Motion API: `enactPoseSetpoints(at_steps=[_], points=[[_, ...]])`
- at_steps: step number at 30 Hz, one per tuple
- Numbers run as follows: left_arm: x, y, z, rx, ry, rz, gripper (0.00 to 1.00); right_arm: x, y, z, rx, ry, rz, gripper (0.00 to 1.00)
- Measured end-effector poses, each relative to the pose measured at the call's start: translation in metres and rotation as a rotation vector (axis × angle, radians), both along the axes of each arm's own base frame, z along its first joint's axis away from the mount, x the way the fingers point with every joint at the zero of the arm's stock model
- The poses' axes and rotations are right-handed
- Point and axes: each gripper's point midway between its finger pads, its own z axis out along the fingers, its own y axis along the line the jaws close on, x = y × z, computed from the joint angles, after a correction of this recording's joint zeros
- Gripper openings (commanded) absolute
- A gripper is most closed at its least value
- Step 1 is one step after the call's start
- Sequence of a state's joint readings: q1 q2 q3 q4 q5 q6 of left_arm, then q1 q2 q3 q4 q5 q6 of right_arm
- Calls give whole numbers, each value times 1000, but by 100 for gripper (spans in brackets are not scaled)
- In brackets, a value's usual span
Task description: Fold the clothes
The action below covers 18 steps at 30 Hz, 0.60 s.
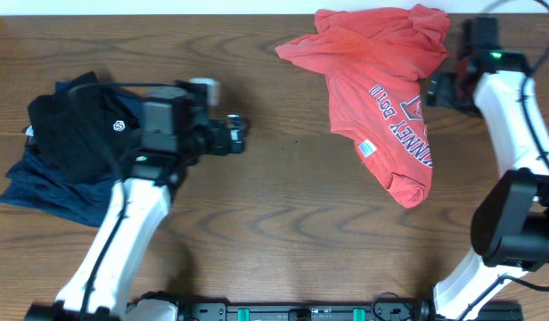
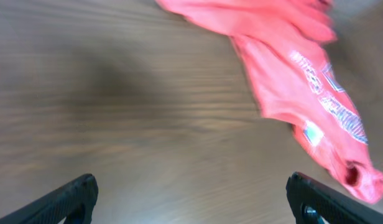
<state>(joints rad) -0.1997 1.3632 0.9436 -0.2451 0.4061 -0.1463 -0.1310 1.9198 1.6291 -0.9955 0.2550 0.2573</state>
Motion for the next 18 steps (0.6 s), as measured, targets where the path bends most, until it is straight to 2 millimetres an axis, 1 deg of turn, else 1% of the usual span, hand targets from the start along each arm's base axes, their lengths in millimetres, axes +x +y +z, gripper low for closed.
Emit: enactPoseSetpoints(at_steps=[1, 2, 5, 8, 12, 16, 17, 18], points=[[3, -18, -7, -14, 3, -36, 98, -8, -9, -3, 18, 21, -31, 99], [6, -27, -11, -23, 2, -50, 98, -14, -15, -4, 32, 36, -54, 99], [17, -67, -34, -70, 15, -98, 98, -32, -31, -8, 67, 81, -114, 99], [26, -103, -65, -118, 36, -123, 98, -44, -38, -10, 88, 113, -142, 99], [34, -137, -98, -192, 61, -120, 98, -50, -41, -11, 100, 129, -156, 99], [29, -160, -134, -220, 152, -112, 98, -50, -40, -11, 113, 130, -156, 99], [31, -168, -136, -228, 154, -121, 98, -50, -39, -11, 116, 130, -155, 99], [35, -175, -134, -236, 159, -125, 98, -51, -39, -11, 118, 131, -155, 99]])
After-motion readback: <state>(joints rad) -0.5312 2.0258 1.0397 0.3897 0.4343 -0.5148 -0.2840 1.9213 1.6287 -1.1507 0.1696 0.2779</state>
